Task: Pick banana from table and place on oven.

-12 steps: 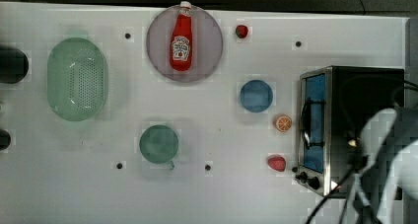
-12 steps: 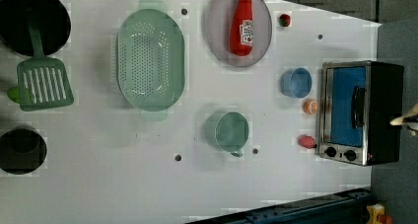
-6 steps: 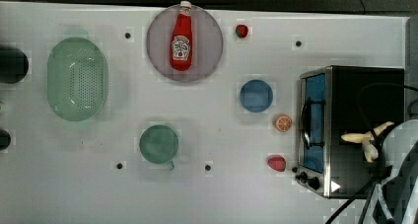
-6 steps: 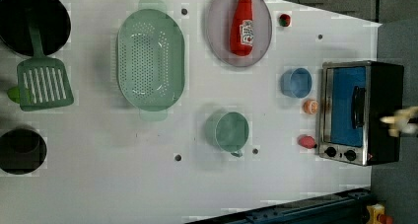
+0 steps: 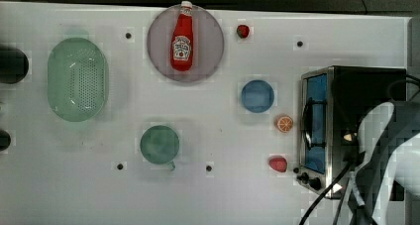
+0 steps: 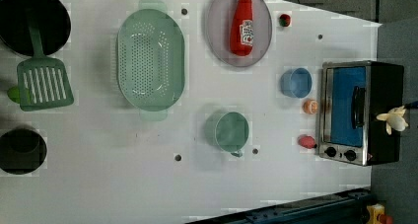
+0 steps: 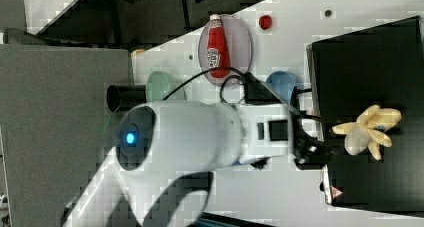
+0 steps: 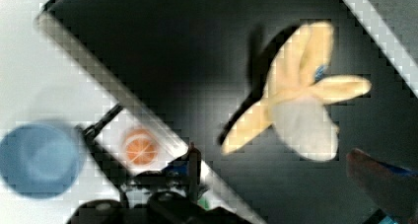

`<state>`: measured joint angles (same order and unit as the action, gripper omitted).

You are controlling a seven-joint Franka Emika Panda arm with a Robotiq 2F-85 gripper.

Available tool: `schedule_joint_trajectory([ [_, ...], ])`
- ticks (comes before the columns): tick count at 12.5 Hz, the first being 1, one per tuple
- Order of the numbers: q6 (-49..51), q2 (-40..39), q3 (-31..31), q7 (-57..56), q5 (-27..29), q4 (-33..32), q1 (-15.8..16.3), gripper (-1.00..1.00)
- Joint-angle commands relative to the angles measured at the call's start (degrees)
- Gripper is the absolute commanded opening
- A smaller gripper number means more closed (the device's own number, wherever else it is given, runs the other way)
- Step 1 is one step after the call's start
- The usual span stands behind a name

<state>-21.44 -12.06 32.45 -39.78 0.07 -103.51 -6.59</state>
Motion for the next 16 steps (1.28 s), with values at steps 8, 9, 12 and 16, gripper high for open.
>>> schedule_joint_trajectory([
  [8,22.38,21.81,-19.12,43.76,0.65,3.88,8.24,1.00],
  [9,22.39,22.98,-21.76,44.77,0.53,3.88,8.24,1.00],
  [12,23.14,24.92,-26.56,45.13,-3.22,3.78,8.23,1.00],
  [16,24.60,25.33,-28.37,45.13,-3.35,3.72,8.23,1.00],
])
